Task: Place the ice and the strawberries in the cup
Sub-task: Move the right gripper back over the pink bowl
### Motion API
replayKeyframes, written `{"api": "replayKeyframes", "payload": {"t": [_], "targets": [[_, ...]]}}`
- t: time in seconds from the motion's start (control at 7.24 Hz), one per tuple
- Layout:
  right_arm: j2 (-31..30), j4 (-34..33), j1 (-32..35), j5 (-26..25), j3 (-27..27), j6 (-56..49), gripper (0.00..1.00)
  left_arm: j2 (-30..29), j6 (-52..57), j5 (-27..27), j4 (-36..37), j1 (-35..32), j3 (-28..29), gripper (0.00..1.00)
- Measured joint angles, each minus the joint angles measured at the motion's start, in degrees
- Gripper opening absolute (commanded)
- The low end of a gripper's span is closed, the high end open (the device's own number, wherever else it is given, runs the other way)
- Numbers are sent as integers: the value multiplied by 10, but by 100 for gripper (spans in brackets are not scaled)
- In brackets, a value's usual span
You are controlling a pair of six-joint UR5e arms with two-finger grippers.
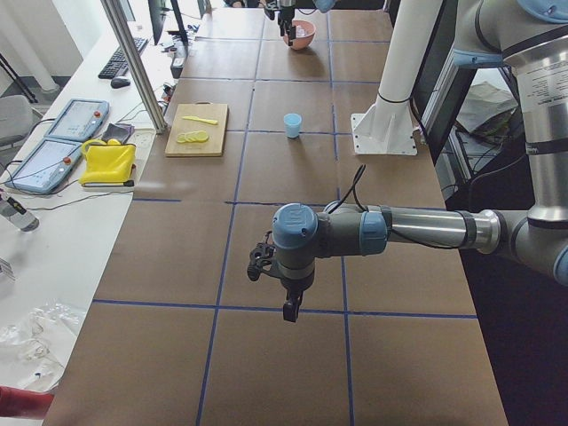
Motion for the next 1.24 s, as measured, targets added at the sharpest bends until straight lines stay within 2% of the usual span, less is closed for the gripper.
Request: {"api": "replayKeyframes", "payload": {"t": [0.28, 0.55, 0.97, 1.24], "targets": [[-102, 77, 50, 19, -5, -129, 98, 0, 0, 0, 0, 0, -1, 100], [-158, 111, 84, 34, -27, -293, 95, 0, 0, -1, 1, 0, -1, 100], [-176, 118, 99, 35, -67, -523, 94, 0, 0, -1, 2, 0, 0, 100], [-176, 118, 112, 34, -90, -613, 92, 0, 0, -1, 3, 0, 0, 100]]}}
